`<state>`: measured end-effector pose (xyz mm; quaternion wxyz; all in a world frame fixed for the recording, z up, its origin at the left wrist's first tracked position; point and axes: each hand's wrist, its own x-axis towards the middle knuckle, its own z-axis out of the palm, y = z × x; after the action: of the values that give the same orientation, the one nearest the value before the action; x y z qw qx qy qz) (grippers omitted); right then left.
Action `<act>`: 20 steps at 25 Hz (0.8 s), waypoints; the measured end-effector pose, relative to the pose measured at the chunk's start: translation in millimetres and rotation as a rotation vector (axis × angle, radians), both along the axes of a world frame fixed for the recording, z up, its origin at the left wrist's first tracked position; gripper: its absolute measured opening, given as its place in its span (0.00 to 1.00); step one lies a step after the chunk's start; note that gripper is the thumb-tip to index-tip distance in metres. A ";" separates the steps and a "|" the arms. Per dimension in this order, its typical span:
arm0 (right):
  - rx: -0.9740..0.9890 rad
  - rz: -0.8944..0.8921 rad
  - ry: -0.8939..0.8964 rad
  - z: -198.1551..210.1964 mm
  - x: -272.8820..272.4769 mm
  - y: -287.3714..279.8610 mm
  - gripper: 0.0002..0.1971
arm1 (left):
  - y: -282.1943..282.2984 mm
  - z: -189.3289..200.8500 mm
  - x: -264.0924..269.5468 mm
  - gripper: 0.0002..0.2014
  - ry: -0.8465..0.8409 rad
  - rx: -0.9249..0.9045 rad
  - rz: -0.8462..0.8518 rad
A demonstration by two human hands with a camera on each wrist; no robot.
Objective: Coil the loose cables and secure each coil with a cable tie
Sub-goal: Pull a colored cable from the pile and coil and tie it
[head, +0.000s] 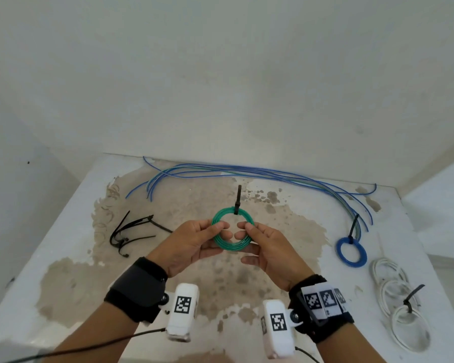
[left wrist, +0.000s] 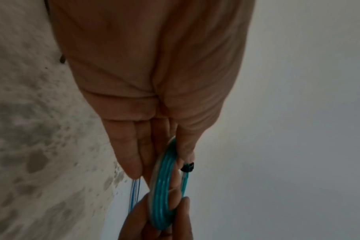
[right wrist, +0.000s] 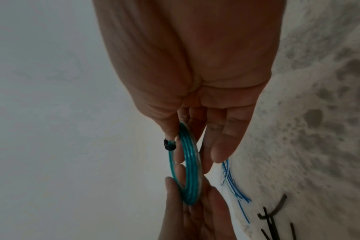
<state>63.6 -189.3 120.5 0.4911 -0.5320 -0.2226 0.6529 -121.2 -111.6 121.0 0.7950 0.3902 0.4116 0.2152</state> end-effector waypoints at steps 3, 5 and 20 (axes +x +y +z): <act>-0.035 -0.072 0.177 0.0 -27.7 -6.7 0.18 | -3.6 -3.9 -20.0 0.14 -0.053 0.031 0.062; -0.055 -0.131 0.310 -4.0 -40.6 -16.0 0.19 | -1.5 -6.5 -26.8 0.10 -0.085 0.020 0.095; 0.066 -0.298 0.235 -28.5 5.0 -74.3 0.13 | -30.8 -31.7 41.4 0.14 0.071 0.033 -0.195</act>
<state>68.7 -263.6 91.9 0.6219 -0.4630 -0.1039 0.6230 -79.8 -142.4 89.3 0.7905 0.4488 0.3960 0.1294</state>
